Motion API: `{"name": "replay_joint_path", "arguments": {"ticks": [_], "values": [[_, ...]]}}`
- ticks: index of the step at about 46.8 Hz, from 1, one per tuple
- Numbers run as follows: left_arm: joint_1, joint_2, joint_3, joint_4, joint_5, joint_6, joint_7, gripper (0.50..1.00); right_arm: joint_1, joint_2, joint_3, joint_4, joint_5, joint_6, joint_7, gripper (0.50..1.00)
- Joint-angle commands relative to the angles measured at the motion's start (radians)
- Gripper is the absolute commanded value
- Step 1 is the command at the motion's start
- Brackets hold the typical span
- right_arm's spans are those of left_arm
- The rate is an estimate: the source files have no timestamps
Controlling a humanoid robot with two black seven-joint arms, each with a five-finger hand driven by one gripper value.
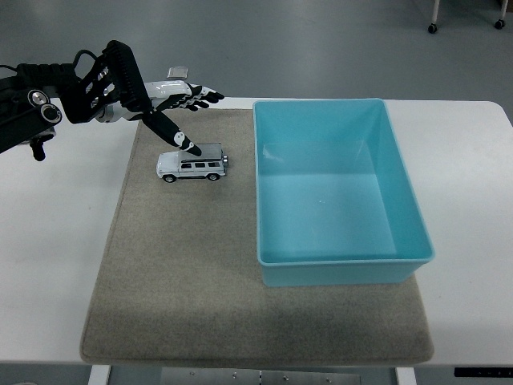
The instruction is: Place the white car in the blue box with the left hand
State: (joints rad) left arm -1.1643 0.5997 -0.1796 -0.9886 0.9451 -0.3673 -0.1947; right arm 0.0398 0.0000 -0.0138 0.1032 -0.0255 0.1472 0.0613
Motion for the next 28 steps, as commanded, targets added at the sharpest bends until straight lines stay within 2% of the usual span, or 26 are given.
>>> {"name": "replay_joint_path", "arguments": {"ticks": [1,17,28], "values": [[-0.002,-0.004,0.000,-0.005,0.044,-0.016,0.000,0.999,0.000,0.000,0.000,0.000,-0.001,0.000,0.000,0.936],[-0.008,-0.011,0.000,-0.005,0.317,-0.009,0.001,0.999,0.000,0.000,0.000,0.001,0.001,0.000,0.000,0.936],[0.006,-0.070,0.005,0.015,0.330,0.033,0.037,0.996,0.000,0.000,0.000,0.000,0.001,0.000,0.000,0.936]]}}
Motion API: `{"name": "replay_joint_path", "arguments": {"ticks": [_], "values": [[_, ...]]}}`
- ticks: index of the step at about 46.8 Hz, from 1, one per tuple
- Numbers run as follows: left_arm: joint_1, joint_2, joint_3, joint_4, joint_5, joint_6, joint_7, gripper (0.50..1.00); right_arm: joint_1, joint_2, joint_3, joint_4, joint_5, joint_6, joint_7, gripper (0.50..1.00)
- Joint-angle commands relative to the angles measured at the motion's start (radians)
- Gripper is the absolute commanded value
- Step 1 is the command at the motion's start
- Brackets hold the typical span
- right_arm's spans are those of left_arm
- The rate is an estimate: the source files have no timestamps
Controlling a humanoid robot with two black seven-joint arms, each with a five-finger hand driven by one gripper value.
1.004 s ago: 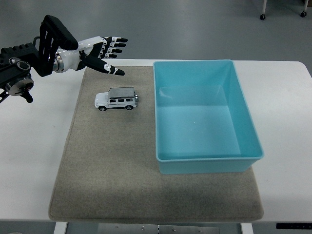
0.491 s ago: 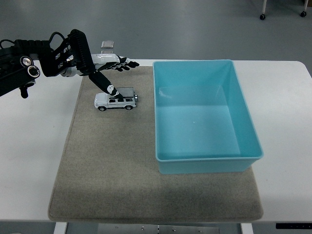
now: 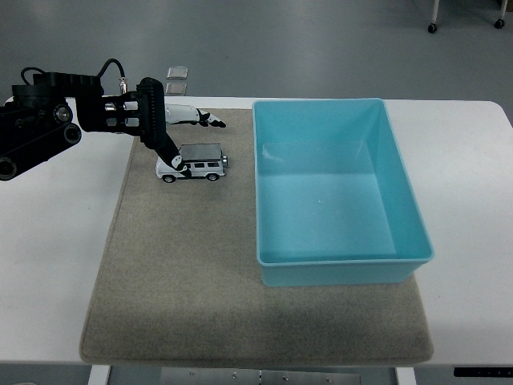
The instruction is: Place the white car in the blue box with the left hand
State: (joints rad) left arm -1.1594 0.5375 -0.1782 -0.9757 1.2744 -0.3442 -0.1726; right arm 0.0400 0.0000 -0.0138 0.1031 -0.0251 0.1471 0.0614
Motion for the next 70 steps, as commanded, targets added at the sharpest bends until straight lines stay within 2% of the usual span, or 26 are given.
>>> {"name": "replay_joint_path", "arguments": {"ticks": [1,13,30,34,39,70], "values": [[0.001,-0.008,0.003,0.002,0.000,0.011,0.021,0.996,0.000,0.000,0.000,0.000,-0.001,0.000,0.000,0.936],[0.001,-0.040,0.002,0.002,0.000,0.013,0.125,0.994,0.000,0.000,0.000,0.000,0.001,0.000,0.000,0.936],[-0.002,-0.057,0.002,-0.002,0.000,0.031,0.188,0.994,0.000,0.000,0.000,0.000,0.001,0.000,0.000,0.936],[-0.003,-0.057,0.002,-0.002,0.000,0.059,0.202,0.994,0.000,0.000,0.000,0.001,0.001,0.000,0.000,0.936],[-0.009,-0.057,0.003,-0.001,0.000,0.076,0.203,0.988,0.000,0.000,0.000,0.000,0.001,0.000,0.000,0.936],[-0.006,-0.091,0.005,-0.006,0.161,0.074,0.211,0.981,0.000,0.000,0.000,0.000,-0.001,0.000,0.000,0.936]]}}
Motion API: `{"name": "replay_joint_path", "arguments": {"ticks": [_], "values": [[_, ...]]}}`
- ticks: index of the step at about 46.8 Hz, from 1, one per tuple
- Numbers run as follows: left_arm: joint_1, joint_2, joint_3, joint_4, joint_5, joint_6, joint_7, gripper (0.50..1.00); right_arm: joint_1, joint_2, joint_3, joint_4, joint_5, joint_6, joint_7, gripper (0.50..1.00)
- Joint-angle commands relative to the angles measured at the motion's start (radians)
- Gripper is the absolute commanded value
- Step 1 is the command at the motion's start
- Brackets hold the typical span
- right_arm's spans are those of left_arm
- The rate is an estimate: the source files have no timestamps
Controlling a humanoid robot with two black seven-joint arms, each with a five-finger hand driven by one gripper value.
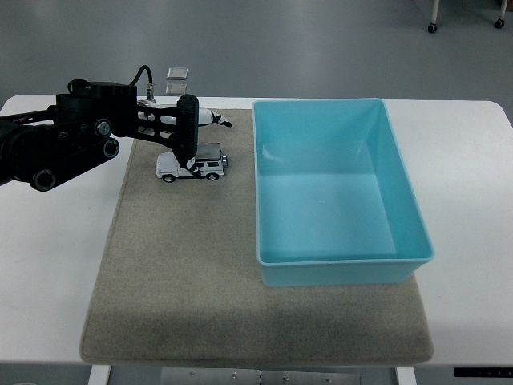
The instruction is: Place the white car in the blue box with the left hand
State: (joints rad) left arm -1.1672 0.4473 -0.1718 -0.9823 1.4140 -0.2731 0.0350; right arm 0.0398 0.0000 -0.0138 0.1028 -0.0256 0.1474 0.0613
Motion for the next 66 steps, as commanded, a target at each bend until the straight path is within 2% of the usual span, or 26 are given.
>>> {"name": "replay_joint_path", "arguments": {"ticks": [1,3,5,9,15,18,23,25,44,66], "values": [[0.001,-0.001,-0.002,0.001,0.028,0.003,0.005,0.977,0.000,0.000,0.000,0.000,0.000,0.000,0.000,0.936],[0.001,-0.001,-0.002,0.001,0.030,0.005,0.008,0.960,0.000,0.000,0.000,0.000,0.001,0.000,0.000,0.936],[0.000,-0.004,-0.003,0.001,0.028,0.005,0.006,0.922,0.000,0.000,0.000,0.000,0.000,0.000,0.000,0.936],[0.000,-0.004,-0.002,-0.001,0.028,0.006,0.008,0.821,0.000,0.000,0.000,0.000,0.000,0.000,0.000,0.936],[0.001,-0.004,-0.002,-0.001,0.028,0.014,0.008,0.716,0.000,0.000,0.000,0.000,0.000,0.000,0.000,0.936],[0.003,-0.004,-0.002,0.001,0.030,0.023,0.008,0.632,0.000,0.000,0.000,0.000,0.000,0.000,0.000,0.936],[0.001,-0.004,-0.002,-0.001,0.031,0.028,0.008,0.523,0.000,0.000,0.000,0.000,0.000,0.000,0.000,0.936],[0.000,-0.004,-0.002,0.001,0.036,0.028,0.008,0.501,0.000,0.000,0.000,0.001,0.001,0.000,0.000,0.936],[-0.009,-0.004,-0.012,0.001,0.040,0.028,0.008,0.500,0.000,0.000,0.000,0.000,0.000,0.000,0.000,0.936],[-0.109,-0.006,-0.066,0.001,0.020,0.026,0.006,0.500,0.000,0.000,0.000,0.001,0.000,0.000,0.000,0.936]]}}
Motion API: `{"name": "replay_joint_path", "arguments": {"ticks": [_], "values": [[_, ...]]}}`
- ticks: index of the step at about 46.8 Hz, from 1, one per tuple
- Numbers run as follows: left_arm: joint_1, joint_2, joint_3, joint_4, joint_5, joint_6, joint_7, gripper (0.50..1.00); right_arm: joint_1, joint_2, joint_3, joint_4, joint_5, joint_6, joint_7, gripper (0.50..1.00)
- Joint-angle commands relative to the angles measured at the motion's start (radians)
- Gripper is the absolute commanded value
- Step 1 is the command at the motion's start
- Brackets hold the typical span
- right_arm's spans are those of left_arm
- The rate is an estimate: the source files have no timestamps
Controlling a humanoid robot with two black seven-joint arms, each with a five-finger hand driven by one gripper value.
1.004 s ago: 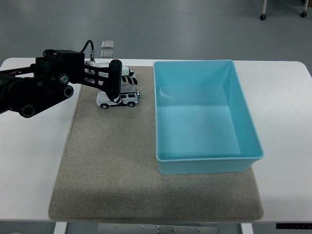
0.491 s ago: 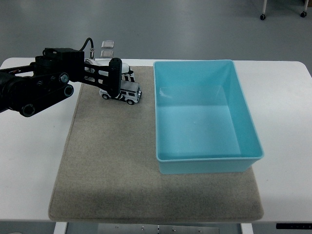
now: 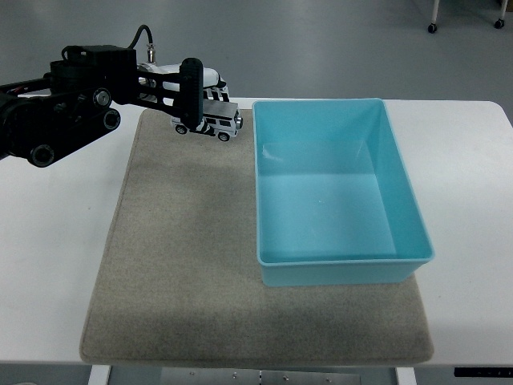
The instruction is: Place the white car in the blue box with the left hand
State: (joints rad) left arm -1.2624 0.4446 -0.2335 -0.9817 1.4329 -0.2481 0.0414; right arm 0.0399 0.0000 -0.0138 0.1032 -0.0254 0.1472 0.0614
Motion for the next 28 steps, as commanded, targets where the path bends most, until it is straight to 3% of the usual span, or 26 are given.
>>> {"name": "replay_joint_path", "arguments": {"ticks": [1,28], "values": [[-0.018,-0.003,-0.004,0.000,0.000,0.003,0.000,0.500,0.000,0.000,0.000,0.000,-0.001,0.000,0.000,0.936],[-0.075,-0.057,-0.075,-0.014,0.001,0.015,-0.001,0.500,0.000,0.000,0.000,0.001,0.001,0.000,0.000,0.936]]}}
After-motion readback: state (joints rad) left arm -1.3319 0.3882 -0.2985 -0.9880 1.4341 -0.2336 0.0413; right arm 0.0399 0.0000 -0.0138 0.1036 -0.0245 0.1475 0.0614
